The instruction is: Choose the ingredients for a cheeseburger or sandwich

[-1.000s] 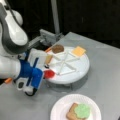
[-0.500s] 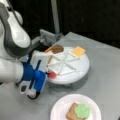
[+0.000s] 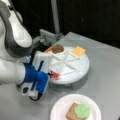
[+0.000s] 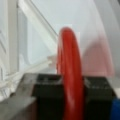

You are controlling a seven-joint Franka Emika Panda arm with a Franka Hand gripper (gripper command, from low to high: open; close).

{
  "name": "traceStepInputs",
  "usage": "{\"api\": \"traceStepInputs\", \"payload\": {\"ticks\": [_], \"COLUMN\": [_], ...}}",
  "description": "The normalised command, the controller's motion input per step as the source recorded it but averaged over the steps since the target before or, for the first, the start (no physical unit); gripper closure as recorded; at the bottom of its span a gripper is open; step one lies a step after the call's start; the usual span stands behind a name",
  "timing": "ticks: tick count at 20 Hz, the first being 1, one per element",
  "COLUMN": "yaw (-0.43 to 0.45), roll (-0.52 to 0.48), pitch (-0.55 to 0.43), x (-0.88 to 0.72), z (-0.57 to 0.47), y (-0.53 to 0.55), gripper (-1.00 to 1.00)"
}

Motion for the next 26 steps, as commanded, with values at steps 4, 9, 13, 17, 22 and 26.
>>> {"api": "traceStepInputs", "payload": {"ticks": [4,9,13,17,22,26], "yaw": [0.269,0.357,0.395,0.392,0.354,0.345], "roll": [-0.027,-0.133,-0.206,-0.136,-0.079,-0.073], "pitch": [0.215,0.193,0.141,0.103,0.077,0.080], "x": [0.42,0.45,0.67,0.76,0.65,0.49], "z": [0.35,0.22,0.01,-0.11,-0.10,-0.01], "y": [-0.17,-0.20,-0.28,-0.36,-0.34,-0.25], "gripper": [1.00,1.00,1.00,1.00,1.00,1.00]}}
